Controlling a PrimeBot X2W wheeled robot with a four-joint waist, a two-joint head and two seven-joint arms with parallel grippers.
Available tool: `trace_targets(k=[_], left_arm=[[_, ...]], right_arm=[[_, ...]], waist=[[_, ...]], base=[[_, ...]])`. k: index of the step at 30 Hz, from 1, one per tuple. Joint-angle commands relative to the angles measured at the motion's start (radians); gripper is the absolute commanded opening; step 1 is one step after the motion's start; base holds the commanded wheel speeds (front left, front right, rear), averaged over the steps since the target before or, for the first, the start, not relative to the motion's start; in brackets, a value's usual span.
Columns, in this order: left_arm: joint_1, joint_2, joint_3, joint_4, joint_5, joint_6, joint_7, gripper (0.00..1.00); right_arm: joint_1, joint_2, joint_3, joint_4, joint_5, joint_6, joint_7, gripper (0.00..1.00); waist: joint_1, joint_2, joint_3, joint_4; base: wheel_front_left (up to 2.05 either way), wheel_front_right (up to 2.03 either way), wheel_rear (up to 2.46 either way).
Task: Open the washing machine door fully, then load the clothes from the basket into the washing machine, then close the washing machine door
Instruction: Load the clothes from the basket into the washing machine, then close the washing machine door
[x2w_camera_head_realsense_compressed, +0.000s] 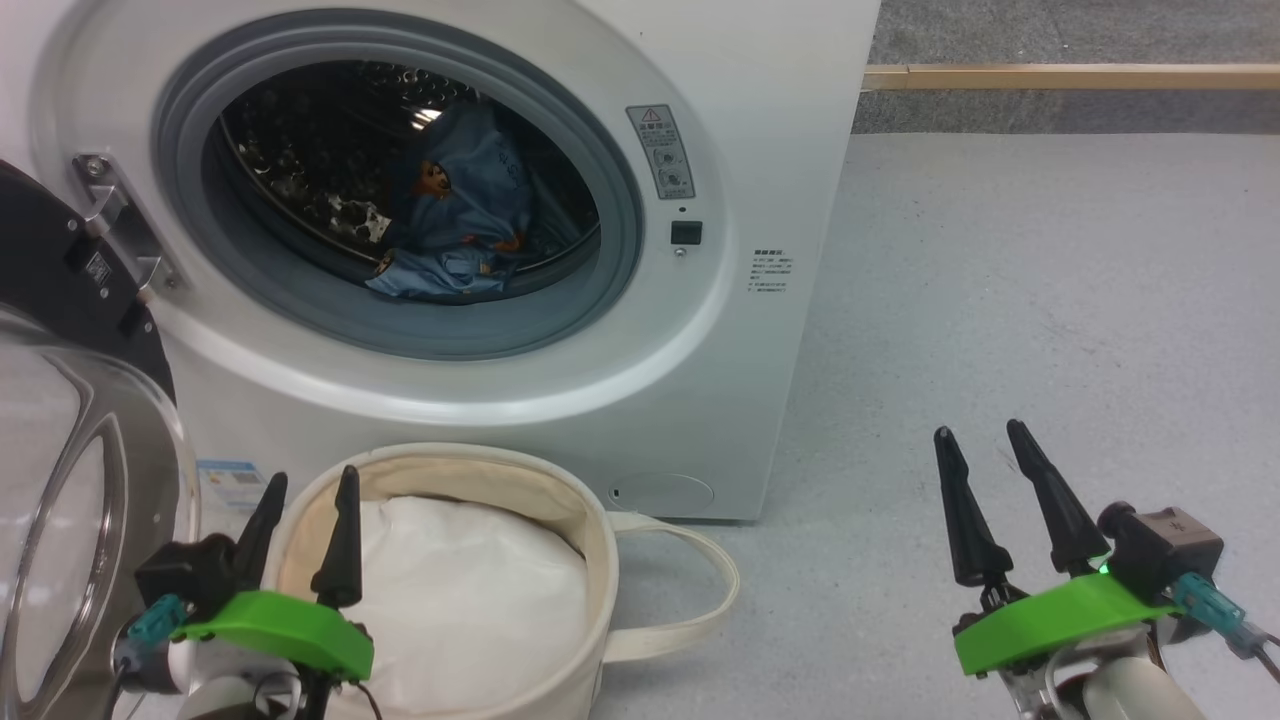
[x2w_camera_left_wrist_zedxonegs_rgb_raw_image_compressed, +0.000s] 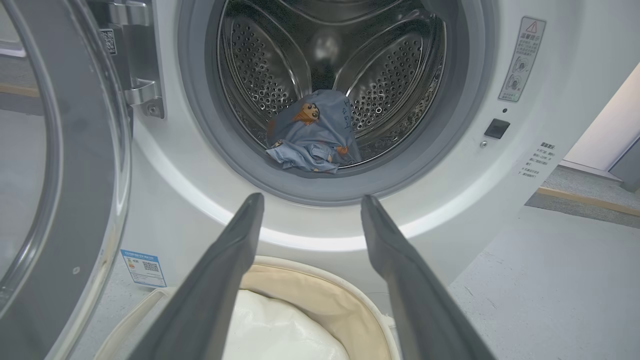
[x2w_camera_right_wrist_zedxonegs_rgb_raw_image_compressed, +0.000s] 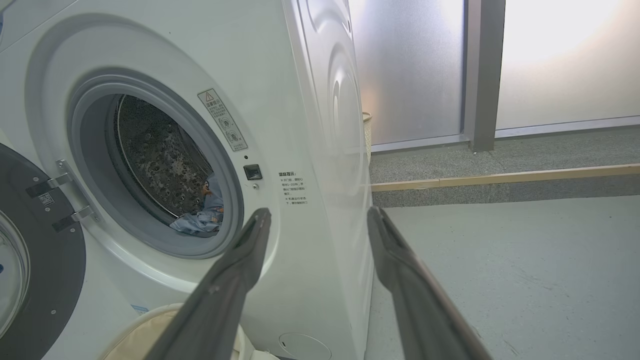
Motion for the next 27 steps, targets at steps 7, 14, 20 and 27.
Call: trace_targets(k=[7,14,20,27], left_arm=[[-0.036,0.026,0.018,-0.028,-0.005,-0.006,-0.009,1.00],[-0.034,0.026,0.015,-0.016,-0.020,-0.006,-0.009,1.00],[-0.033,0.028,0.019,-0.008,-0.029,-0.006,-0.009,1.00],[-0.030,0.030,0.017,-0.007,-0.034,-0.006,-0.009,1.00]], right_arm=[[-0.020,-0.007,0.019,-0.024,0.009,0.000,-0.005,1.00],[-0.017,-0.009,0.020,-0.021,0.011,0.000,-0.005,1.00],[-0.015,-0.012,0.026,-0.021,0.014,0.000,-0.005,1.00],[-0.013,-0.014,0.031,-0.018,0.020,0.000,-0.005,1.00]], waist=[[0.0000,-0.0001,0.000,0.001],[0.0000,-0.0001,-0.003,0.003],[0.0000,-0.0001,-0.008,0.007],[0.0000,-0.0001,-0.013,0.012]], base=[[0.00,0.00,0.00],[-0.17,0.12,0.05],[-1.13,0.73,0.40],[-1.93,1.68,0.25]])
